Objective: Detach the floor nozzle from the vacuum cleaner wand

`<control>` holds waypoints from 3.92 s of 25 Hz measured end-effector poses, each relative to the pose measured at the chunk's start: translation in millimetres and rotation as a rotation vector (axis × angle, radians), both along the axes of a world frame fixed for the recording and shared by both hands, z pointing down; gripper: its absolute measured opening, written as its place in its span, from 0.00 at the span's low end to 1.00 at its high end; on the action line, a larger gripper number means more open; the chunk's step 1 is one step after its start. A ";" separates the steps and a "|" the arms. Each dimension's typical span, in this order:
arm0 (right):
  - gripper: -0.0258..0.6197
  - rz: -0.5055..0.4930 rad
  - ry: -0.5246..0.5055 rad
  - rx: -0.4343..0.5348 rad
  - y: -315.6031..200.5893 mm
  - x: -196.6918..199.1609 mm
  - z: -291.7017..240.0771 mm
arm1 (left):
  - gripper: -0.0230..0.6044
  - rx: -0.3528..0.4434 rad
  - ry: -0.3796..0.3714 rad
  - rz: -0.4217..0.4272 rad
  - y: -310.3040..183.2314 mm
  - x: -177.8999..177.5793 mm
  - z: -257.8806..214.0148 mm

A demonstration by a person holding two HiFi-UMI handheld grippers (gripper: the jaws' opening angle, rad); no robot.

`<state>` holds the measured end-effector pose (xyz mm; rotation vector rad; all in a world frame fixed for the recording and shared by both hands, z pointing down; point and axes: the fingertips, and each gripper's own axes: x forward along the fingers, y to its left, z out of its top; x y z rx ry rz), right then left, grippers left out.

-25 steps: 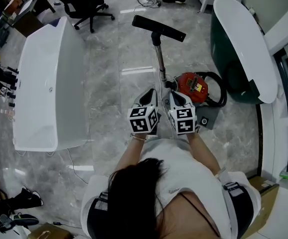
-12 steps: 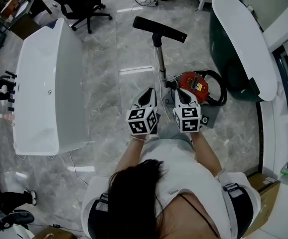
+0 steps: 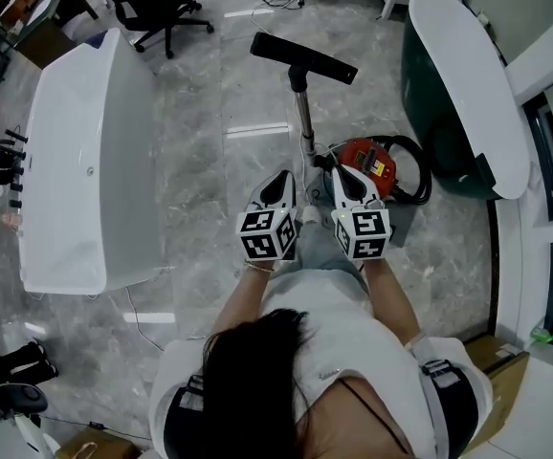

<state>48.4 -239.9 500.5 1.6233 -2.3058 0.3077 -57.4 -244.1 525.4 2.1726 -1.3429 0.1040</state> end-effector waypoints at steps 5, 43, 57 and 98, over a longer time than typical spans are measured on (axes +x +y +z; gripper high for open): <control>0.06 -0.035 0.014 0.030 -17.6 -0.2 -6.9 | 0.05 0.014 -0.012 -0.011 -15.4 2.8 -5.1; 0.38 -0.209 0.036 0.182 -148.0 0.4 -57.2 | 0.05 -0.063 -0.058 -0.156 -107.3 1.0 21.5; 0.48 -0.328 0.420 0.228 -193.2 -4.3 -51.3 | 0.05 -0.065 -0.079 -0.159 -142.2 2.9 23.4; 0.38 -0.502 0.735 0.267 -252.9 -40.9 -33.0 | 0.05 -0.047 -0.082 -0.200 -171.9 -5.1 32.5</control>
